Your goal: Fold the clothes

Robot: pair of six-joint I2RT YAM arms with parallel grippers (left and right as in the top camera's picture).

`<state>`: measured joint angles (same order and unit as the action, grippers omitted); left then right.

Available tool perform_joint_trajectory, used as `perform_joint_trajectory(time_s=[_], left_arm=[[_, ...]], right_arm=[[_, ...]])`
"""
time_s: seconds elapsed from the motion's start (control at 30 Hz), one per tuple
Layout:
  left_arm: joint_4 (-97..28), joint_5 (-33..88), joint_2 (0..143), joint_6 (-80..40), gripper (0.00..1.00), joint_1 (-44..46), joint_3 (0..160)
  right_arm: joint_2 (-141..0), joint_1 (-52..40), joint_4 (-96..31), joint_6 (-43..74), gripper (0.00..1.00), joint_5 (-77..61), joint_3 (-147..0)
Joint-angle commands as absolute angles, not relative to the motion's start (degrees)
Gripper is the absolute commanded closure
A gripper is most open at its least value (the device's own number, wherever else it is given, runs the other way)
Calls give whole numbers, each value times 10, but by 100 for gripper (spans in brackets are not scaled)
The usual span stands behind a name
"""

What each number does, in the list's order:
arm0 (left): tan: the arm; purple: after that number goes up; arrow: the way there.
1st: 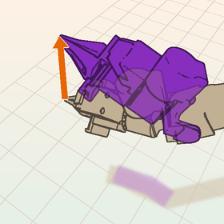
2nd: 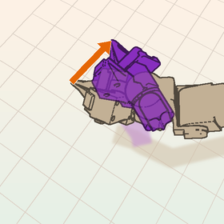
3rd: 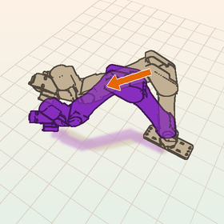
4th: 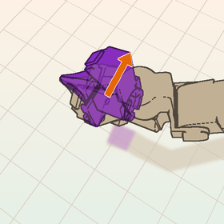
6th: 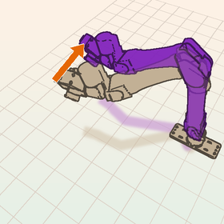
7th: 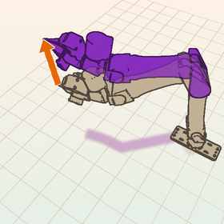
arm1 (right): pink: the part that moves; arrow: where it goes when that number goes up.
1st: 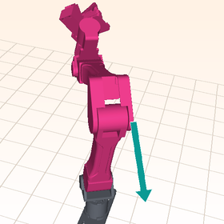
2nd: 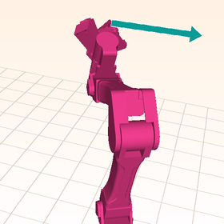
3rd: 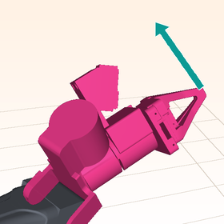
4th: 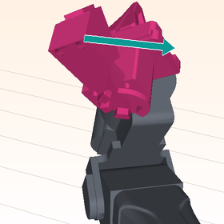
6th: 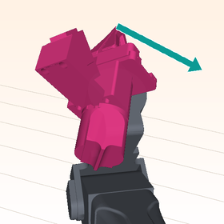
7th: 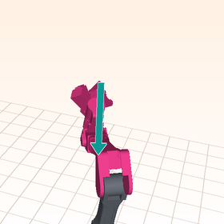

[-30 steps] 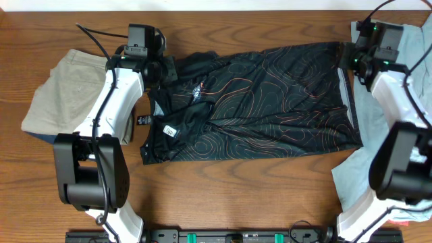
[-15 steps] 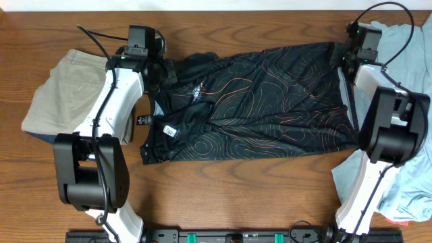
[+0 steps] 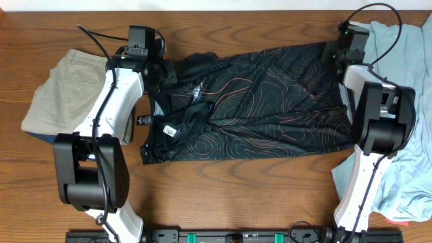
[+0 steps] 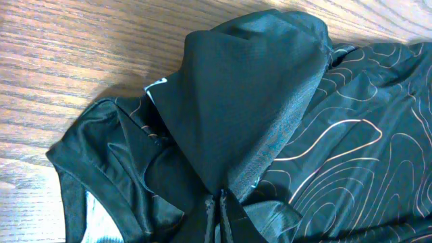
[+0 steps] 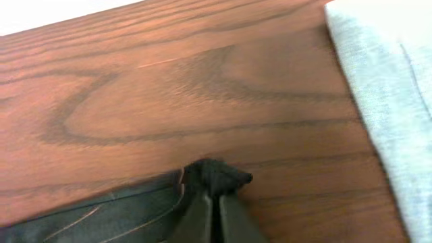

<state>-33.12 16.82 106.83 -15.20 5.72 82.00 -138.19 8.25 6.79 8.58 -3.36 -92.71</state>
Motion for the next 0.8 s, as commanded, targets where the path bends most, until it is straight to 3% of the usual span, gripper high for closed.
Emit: perform_joint_trajectory(time_s=[0.0,0.3,0.5,0.77], left_arm=[[-334,173,1073,-153,94,55,816],[-362,130,1072,-152,94,54,816],[-390,130,1054,-153,94,43,816],[-484,130,984,-153,94,20,816]], right_arm=[[-1394,79,38,101,99,-18,-932],[-1273,106,-97,100,99,-17,-932],[-1155,114,-310,100,99,-11,-932],[-1098,124,-529,100,99,0,-932]])
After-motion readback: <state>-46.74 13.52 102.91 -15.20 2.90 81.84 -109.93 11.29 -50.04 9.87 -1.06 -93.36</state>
